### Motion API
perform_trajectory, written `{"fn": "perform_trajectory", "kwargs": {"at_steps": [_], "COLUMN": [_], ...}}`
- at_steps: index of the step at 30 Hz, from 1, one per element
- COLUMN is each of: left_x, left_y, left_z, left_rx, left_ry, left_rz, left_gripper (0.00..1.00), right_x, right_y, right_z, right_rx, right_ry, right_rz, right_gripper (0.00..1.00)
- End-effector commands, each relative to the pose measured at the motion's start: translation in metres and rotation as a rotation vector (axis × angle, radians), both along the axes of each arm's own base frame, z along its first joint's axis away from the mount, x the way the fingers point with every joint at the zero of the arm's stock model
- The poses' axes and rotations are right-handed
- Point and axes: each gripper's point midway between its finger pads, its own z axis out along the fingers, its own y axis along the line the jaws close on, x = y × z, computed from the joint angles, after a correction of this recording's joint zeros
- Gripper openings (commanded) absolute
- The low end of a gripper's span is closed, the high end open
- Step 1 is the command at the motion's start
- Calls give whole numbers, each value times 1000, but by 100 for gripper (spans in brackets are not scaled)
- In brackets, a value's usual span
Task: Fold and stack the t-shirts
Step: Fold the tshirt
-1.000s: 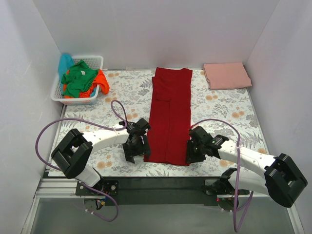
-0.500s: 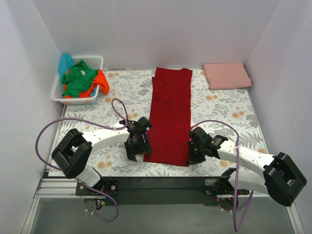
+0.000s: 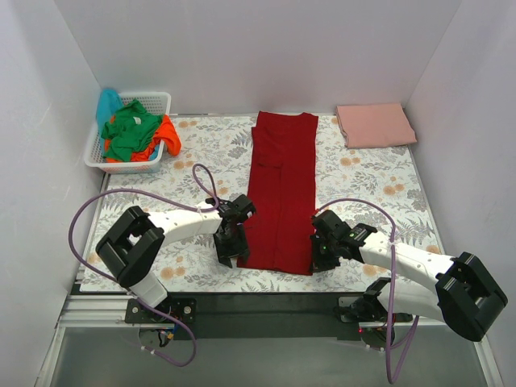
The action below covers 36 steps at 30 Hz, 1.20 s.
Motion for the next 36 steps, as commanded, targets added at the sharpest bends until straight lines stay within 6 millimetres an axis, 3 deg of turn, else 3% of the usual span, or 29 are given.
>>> {"fn": "perform_trajectory", "kwargs": {"at_steps": [1, 13, 14, 17, 18, 28, 32, 36], "left_x": [12, 17, 18, 17, 13, -19, -29, -18], "left_y": [-7, -7, -6, 0, 4, 35, 32, 8], "left_z": [4, -1, -3, -5, -6, 0, 7, 24], "left_rx": [-2, 14, 24, 47, 61, 112, 61, -36], "left_ry": [-45, -59, -67, -65, -54, 12, 37, 12], "left_rz": [7, 12, 7, 5, 4, 16, 19, 11], "left_gripper": [43, 42, 30, 12, 0, 0, 0, 0], "right_x": [-15, -17, -17, -22, -23, -59, -59, -44], "right_y": [-13, -15, -15, -20, -21, -34, -35, -22], "right_z": [-6, -8, -8, -9, -10, -6, -2, 14], "right_rx": [-52, -62, -63, -80, -81, -70, -56, -24], "right_ry": [44, 55, 54, 70, 72, 192, 176, 122], "right_rz": [20, 33, 38, 44, 49, 106, 97, 88], "right_gripper": [1, 1, 1, 1, 1, 1, 1, 1]}}
